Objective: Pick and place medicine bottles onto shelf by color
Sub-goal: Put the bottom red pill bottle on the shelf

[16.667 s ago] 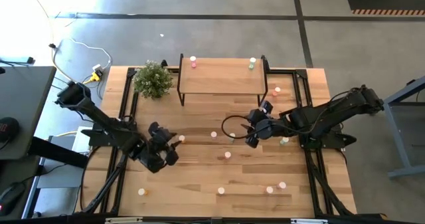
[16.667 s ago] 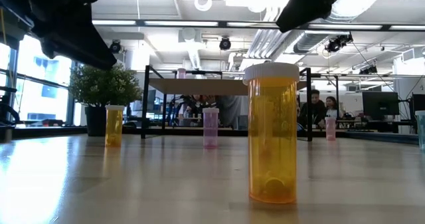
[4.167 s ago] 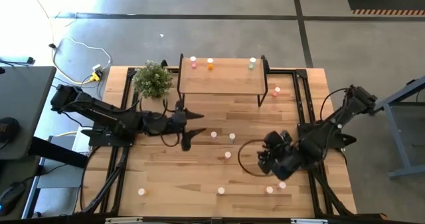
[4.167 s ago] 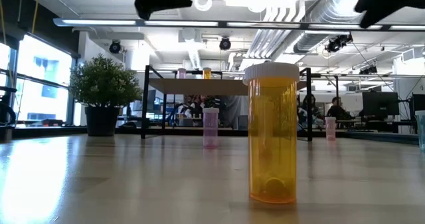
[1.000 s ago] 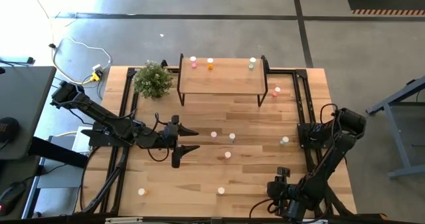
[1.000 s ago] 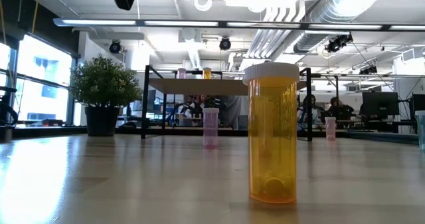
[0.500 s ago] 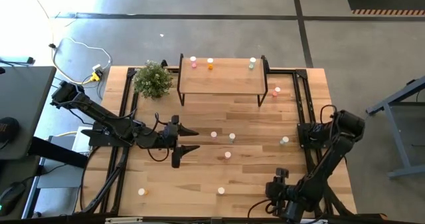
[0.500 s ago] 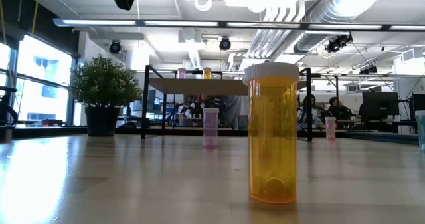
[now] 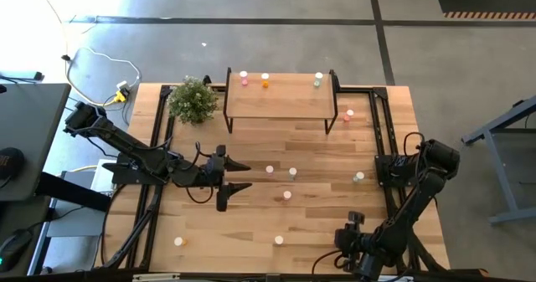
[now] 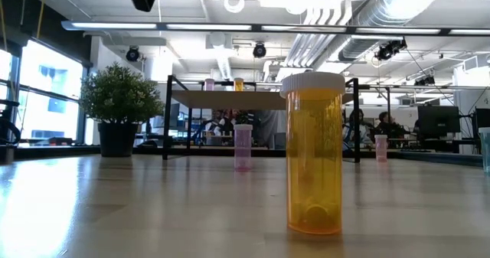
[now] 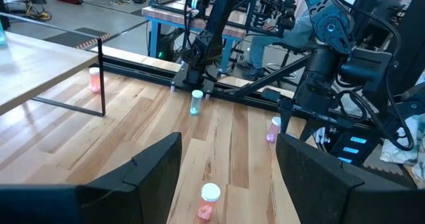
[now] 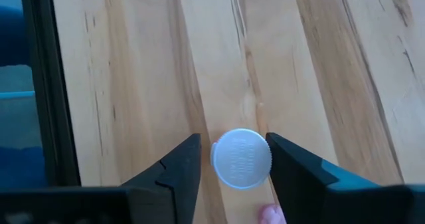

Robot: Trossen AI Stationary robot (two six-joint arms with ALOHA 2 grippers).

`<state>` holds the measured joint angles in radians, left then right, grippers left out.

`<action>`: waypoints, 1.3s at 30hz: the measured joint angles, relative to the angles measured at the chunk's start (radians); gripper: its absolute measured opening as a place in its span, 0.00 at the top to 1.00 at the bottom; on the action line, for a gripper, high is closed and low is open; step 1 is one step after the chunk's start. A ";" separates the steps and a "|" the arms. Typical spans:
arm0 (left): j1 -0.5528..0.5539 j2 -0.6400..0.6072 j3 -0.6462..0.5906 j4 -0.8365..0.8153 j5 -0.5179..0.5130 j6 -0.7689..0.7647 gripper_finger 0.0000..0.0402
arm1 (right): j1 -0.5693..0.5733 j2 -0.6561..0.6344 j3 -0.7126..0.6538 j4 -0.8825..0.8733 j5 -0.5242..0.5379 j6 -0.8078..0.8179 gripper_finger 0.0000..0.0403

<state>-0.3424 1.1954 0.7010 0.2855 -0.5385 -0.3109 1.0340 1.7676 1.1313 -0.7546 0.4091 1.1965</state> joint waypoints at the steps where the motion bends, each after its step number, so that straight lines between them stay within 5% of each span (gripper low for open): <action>1: 0.000 0.000 0.000 0.000 0.000 0.000 0.41 | 0.000 0.000 0.000 -0.004 0.000 0.003 0.62; 13: 0.000 0.000 0.000 0.000 0.000 -0.001 0.41 | 0.000 0.000 0.000 -0.007 0.000 0.000 0.70; 39: 0.000 -0.002 0.000 0.003 -0.002 0.027 0.41 | -0.045 -0.097 0.000 0.017 0.078 -0.025 0.71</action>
<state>-0.3420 1.1933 0.7010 0.2886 -0.5402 -0.2835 0.9886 1.6706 1.1309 -0.7378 0.4872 1.1715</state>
